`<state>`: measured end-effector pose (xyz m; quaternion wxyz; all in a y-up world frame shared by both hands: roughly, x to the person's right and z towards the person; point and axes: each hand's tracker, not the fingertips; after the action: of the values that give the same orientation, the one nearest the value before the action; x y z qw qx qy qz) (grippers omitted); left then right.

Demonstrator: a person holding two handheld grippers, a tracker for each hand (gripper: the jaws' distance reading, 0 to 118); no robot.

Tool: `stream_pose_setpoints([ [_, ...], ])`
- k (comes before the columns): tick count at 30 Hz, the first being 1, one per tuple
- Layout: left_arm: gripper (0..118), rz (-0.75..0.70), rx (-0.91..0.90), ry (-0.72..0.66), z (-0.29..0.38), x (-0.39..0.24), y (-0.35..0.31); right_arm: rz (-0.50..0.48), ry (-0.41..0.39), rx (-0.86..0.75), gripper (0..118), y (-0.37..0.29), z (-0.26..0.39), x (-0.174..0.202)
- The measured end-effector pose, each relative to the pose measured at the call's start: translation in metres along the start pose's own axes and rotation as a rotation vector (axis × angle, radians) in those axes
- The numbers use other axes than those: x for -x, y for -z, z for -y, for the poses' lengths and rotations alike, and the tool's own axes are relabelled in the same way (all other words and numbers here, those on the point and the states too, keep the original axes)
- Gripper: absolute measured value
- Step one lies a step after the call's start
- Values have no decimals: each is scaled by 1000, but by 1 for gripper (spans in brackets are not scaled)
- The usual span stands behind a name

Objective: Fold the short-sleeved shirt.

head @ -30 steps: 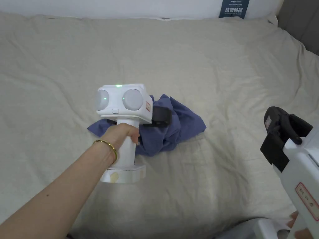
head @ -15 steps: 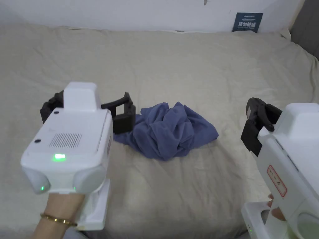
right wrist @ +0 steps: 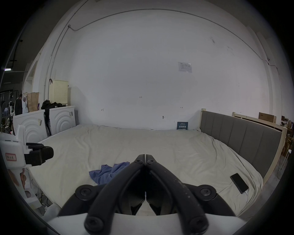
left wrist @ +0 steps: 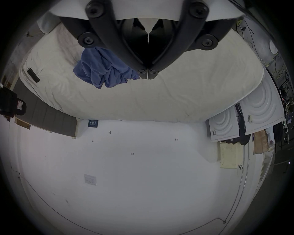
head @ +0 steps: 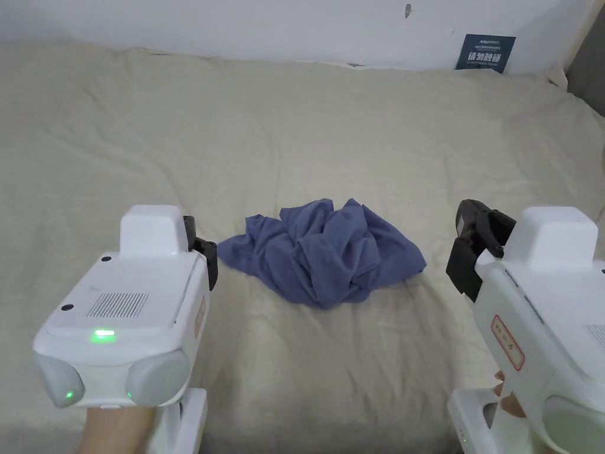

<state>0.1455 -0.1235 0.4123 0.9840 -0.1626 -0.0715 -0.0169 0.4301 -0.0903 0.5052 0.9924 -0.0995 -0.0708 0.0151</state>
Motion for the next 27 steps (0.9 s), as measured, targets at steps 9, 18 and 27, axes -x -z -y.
stream_pose_setpoints([
  [9,112,39,418,-35,-15,8,134,8,9,51,1,17,7,-9],
  [18,118,-43,738,-3,30,-6,270,25,36,143,1,50,21,-23],
  [27,3,18,753,33,36,-24,284,24,21,224,1,97,30,-33],
])
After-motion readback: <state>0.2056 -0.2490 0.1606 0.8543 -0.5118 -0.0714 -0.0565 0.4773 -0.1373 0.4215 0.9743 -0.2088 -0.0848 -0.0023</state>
